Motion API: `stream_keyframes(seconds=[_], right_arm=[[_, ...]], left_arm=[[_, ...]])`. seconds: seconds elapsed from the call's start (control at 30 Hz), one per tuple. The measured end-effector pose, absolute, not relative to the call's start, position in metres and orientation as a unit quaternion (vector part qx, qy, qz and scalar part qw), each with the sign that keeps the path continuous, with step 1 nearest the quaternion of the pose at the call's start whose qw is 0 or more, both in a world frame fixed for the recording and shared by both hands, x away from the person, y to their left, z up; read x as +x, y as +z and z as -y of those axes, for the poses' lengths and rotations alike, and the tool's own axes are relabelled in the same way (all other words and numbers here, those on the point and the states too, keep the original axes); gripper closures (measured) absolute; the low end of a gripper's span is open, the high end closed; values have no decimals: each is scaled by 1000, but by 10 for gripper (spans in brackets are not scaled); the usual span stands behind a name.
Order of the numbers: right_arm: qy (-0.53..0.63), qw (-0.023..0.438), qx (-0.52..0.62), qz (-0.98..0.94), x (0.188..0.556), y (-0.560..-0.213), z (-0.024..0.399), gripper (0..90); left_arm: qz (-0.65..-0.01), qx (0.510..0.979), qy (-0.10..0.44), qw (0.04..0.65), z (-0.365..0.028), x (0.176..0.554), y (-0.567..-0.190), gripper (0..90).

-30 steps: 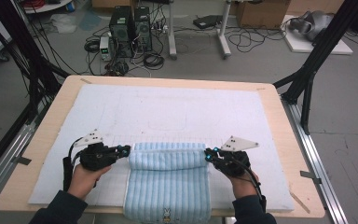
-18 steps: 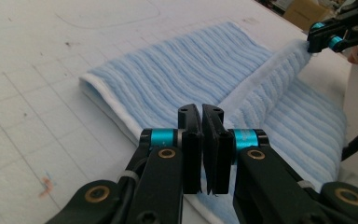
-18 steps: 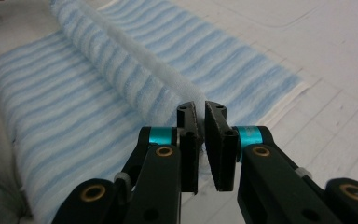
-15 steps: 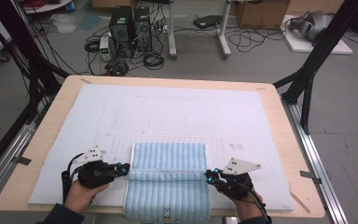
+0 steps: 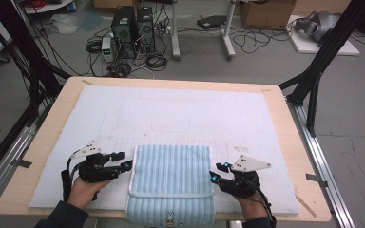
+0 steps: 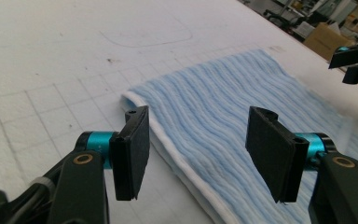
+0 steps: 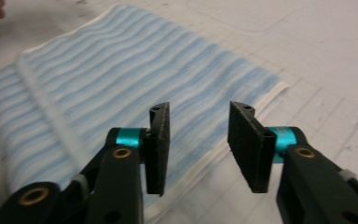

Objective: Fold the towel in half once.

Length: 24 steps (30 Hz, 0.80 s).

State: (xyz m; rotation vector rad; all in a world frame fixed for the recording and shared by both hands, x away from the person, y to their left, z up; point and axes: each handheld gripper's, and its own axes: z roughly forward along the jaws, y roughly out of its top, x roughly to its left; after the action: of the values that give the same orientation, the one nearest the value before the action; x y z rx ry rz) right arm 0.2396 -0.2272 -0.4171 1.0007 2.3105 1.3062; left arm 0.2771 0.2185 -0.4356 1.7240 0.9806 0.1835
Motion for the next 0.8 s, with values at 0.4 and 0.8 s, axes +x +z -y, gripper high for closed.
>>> stream_keyframes(seconds=[0.4,0.8], right_arm=[[381,161,423,-806,302,-432,205,420],[367,110,431,-817,310,-442,197,844]], left_arm=[[-456,745,73,482,-196,327,-453,367],[-435,776,71,452,-181,323,-454,861]])
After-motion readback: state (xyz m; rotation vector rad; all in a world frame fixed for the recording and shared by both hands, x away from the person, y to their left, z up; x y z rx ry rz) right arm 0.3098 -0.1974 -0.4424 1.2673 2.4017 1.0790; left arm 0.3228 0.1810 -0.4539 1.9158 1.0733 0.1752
